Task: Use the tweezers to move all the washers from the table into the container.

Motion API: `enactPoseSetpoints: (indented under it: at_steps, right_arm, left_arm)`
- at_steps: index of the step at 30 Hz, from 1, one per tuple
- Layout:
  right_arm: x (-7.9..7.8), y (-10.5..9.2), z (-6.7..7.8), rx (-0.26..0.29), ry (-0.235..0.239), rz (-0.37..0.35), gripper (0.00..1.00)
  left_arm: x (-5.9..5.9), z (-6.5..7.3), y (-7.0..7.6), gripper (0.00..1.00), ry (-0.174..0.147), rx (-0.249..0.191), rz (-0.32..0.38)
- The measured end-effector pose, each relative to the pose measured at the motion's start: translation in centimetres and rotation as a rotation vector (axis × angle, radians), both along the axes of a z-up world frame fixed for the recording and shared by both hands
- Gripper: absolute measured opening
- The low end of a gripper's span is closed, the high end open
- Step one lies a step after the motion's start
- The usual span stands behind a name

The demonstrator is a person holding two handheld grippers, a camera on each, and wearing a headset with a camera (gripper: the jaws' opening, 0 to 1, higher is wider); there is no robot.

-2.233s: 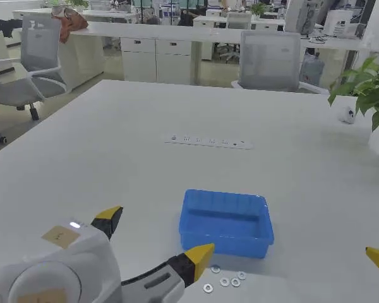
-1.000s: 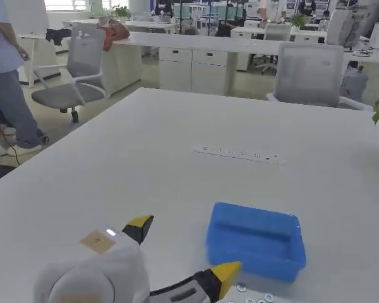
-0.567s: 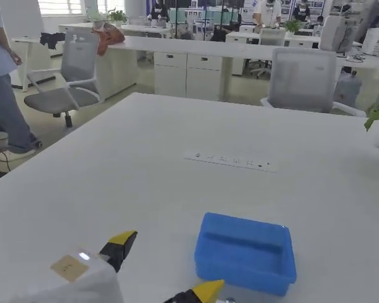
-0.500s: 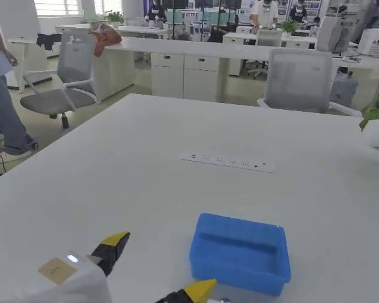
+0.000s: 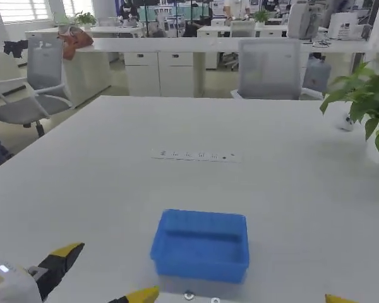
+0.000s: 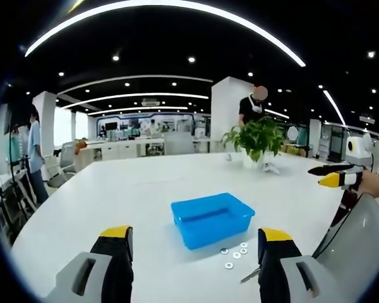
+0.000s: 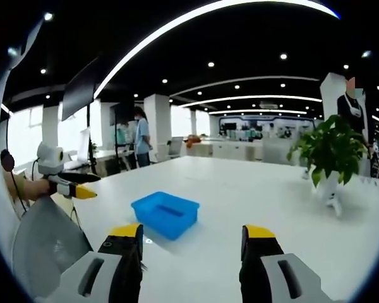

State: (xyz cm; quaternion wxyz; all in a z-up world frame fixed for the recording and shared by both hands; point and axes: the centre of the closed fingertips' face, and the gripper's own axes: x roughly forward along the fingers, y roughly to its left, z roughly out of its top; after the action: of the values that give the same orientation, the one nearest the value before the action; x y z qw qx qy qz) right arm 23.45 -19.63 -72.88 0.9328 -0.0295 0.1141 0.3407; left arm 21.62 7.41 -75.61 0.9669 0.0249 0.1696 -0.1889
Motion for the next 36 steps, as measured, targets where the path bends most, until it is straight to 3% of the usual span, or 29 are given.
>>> enactPoseSetpoints:
  at_steps: [1, 3, 4, 5, 6, 7, 8, 9, 10, 12, 13, 15, 16, 18, 23, 25, 26, 28, 33, 34, 35, 36]
  right_arm:
    - [-0.1, 0.0, -0.4, -0.021, 0.015, 0.005, 0.59]
    - [-0.2, 0.0, -1.5, -0.084, 0.041, 0.015, 0.58]
    - [-0.2, -0.1, -1.8, -0.108, 0.051, 0.016, 0.57]
    - [-0.3, -0.3, -2.4, -0.142, 0.064, 0.021, 0.56]
    - [-0.3, -0.3, -2.7, -0.157, 0.067, 0.022, 0.55]
    - [-0.3, -0.4, -2.9, -0.172, 0.073, 0.021, 0.53]
    - [-0.4, -0.7, -3.4, -0.194, 0.097, 0.014, 0.49]
    - [-0.3, -0.8, -3.7, -0.199, 0.111, 0.011, 0.46]
    - [-0.3, -0.9, -4.1, -0.197, 0.129, 0.009, 0.43]
    - [-0.5, -0.9, -4.6, -0.186, 0.167, 0.023, 0.37]
    - [-0.5, -0.9, -4.6, -0.182, 0.171, 0.025, 0.35]
    - [-0.7, -0.7, -4.9, -0.181, 0.191, 0.034, 0.32]
    - [-0.8, -0.6, -5.1, -0.187, 0.2, 0.035, 0.31]
    - [-0.9, -0.6, -5.3, -0.213, 0.204, 0.03, 0.29]
    - [-1.0, -0.8, -5.5, -0.23, 0.213, 0.023, 0.26]
    - [-1.0, -0.9, -5.6, -0.242, 0.217, 0.019, 0.24]
    - [-1.0, -0.9, -5.8, -0.249, 0.221, 0.019, 0.24]
    - [-1.1, -0.8, -6.0, -0.26, 0.23, 0.023, 0.24]
    - [-1.1, -1.0, -6.4, -0.289, 0.236, 0.032, 0.22]
    - [-1.1, -1.1, -6.4, -0.294, 0.238, 0.033, 0.22]
    - [-1.1, -1.1, -6.5, -0.295, 0.237, 0.033, 0.22]
    - [-1.1, -1.1, -6.5, -0.297, 0.236, 0.032, 0.22]
  left_arm:
    - [-0.1, -0.3, -0.2, 0.82, 0.023, 0.001, -0.011]
    - [-0.7, -1.4, -1.3, 0.78, 0.111, -0.006, -0.092]
    - [-0.9, -1.7, -1.7, 0.73, 0.14, -0.018, -0.114]
    - [-1.1, -1.9, -2.5, 0.65, 0.161, -0.022, -0.172]
    - [-1.4, -2.2, -3.3, 0.59, 0.201, -0.035, -0.23]
    - [-1.6, -2.7, -3.8, 0.53, 0.225, -0.011, -0.291]
    - [-1.9, -3.7, -4.0, 0.45, 0.29, 0.031, -0.347]
    - [-2.1, -4.2, -4.3, 0.39, 0.32, 0.056, -0.386]
    - [-2.3, -4.8, -5.1, 0.33, 0.342, 0.089, -0.472]
    - [-2.5, -6.0, -5.7, 0.25, 0.384, 0.156, -0.551]
    - [-2.7, -7.0, -6.0, 0.22, 0.398, 0.232, -0.611]
    - [-3.1, -8.2, -6.6, 0.13, 0.399, 0.327, -0.728]
    - [-3.1, -8.6, -6.8, 0.09, 0.401, 0.348, -0.758]
    - [-3.4, -9.5, -7.3, 0.1, 0.439, 0.359, -0.81]
    - [-2.5, -10.8, -7.9, 0.09, 0.425, 0.42, -0.854]
    - [-2.4, -11.0, -8.1, 0.07, 0.435, 0.42, -0.859]
    - [-2.5, -11.0, -8.2, 0.08, 0.428, 0.431, -0.872]
    - [-2.3, -11.7, -8.1, 0.07, 0.407, 0.517, -0.911]
    - [-2.7, -12.5, -8.7, 0.04, 0.388, 0.575, -0.942]
    - [-2.2, -12.3, -9.3, 0.02, 0.33, 0.582, -0.952]
    - [-2.4, -12.7, -9.0, 0.01, 0.356, 0.594, -0.94]
    - [-2.5, -12.6, -9.0, 0.0, 0.353, 0.597, -0.945]
